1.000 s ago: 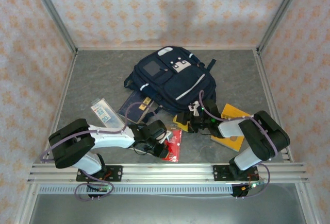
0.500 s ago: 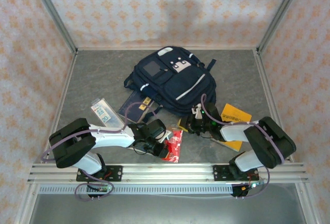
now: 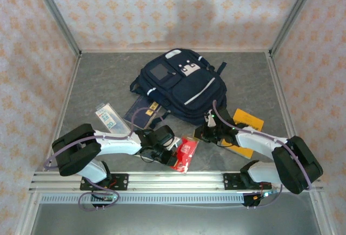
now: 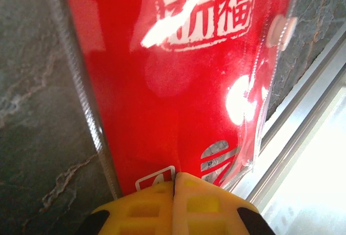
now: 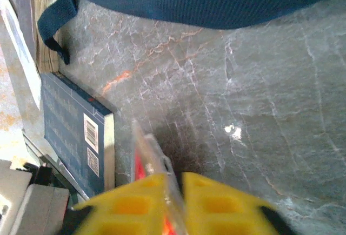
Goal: Pack the student bag
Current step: Move the loose stationery to the bottom-center of the table.
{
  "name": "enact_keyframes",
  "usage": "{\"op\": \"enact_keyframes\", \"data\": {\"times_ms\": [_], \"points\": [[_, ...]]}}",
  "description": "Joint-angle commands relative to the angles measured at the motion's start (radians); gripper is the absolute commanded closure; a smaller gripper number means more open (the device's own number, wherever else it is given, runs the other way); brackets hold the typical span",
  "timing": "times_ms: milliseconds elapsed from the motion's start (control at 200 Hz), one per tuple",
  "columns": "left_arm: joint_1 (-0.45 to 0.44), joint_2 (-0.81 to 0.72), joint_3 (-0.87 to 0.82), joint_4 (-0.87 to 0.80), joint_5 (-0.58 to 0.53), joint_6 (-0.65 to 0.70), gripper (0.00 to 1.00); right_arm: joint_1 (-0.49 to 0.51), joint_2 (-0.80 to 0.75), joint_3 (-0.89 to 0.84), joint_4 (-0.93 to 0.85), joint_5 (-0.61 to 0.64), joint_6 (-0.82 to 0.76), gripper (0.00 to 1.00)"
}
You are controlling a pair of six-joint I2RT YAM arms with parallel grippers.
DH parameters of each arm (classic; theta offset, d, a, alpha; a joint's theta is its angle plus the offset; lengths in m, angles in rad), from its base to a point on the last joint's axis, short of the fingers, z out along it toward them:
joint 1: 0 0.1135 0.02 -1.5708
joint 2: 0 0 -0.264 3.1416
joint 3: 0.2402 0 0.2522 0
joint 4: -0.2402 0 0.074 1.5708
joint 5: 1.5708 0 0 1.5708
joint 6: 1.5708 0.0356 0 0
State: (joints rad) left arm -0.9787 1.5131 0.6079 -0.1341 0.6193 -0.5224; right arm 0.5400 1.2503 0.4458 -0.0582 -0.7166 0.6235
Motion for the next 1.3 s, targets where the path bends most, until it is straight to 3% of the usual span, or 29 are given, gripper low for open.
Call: {"op": "enact_keyframes", "data": {"times_ms": [0, 90, 305, 385, 440, 731, 941, 1116, 1296], "points": [[0.026, 0.056, -0.021, -0.050, -0.178, 0.022, 0.96, -0.003, -0.024, 0.021, -0.139, -0.014, -0.026, 0.57], [0.031, 0.064, -0.022, -0.043, -0.167, 0.025, 0.96, -0.014, -0.055, 0.040, -0.260, 0.114, -0.028, 0.45], [0.049, 0.076, -0.023, -0.026, -0.156, 0.014, 0.96, -0.014, -0.203, -0.011, -0.332, 0.236, 0.030, 0.43], [0.065, 0.081, -0.013, -0.037, -0.166, 0.007, 0.97, -0.014, -0.234, -0.047, -0.288, 0.205, 0.045, 0.43], [0.078, 0.082, 0.001, -0.047, -0.178, 0.003, 0.97, -0.014, -0.220, -0.079, -0.198, 0.121, 0.068, 0.43], [0.108, 0.160, 0.099, -0.059, -0.152, 0.009, 0.97, -0.014, -0.002, -0.097, 0.025, -0.092, 0.083, 0.48], [0.112, 0.212, 0.112, -0.045, -0.110, 0.014, 0.98, -0.014, 0.027, -0.020, 0.009, -0.009, 0.038, 0.48], [0.114, 0.195, 0.092, -0.039, -0.104, 0.013, 1.00, -0.022, 0.027, 0.061, -0.089, 0.166, -0.022, 0.48], [0.121, 0.158, 0.049, -0.026, -0.102, 0.002, 1.00, -0.050, 0.020, 0.087, -0.048, 0.113, -0.035, 0.49]]}}
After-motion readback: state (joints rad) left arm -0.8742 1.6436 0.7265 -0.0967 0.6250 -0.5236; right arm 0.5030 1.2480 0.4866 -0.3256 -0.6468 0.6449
